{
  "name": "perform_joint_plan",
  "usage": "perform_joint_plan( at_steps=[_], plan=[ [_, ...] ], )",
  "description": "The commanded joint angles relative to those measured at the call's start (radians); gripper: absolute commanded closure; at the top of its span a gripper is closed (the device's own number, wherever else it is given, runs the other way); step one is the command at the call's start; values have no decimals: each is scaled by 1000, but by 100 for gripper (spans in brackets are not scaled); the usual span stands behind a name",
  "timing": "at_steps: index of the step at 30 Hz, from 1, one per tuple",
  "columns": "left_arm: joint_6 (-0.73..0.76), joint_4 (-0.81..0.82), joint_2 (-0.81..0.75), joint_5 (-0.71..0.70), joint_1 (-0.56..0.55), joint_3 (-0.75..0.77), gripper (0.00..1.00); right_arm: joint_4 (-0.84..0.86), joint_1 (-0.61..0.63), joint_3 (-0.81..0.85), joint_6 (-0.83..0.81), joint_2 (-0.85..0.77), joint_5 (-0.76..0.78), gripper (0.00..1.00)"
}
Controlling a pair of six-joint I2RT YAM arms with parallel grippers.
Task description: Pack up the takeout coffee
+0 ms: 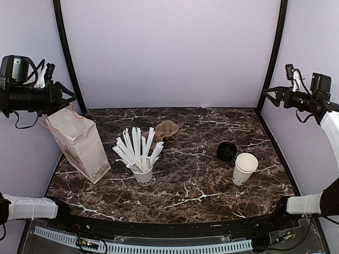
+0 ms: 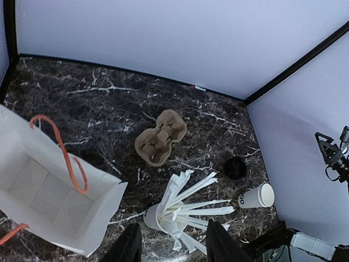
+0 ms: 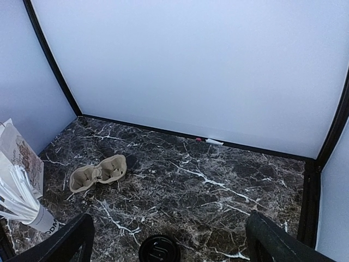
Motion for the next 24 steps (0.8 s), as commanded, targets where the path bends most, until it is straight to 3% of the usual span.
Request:
perform_joint_plan(
  at_steps=[1,13,24],
  plan=[
    [-61,-104,0,-76,-6,-93,58,56,-6,-7,-6,-8,-63,1],
    [-49,-47,64,-336,-8,-183,50,26,-8,-42,-49,-55,-91,1],
    [-62,140,122,-380,-6,-266,44,49,-8,-77,-39,-61,-118,1]
  ],
)
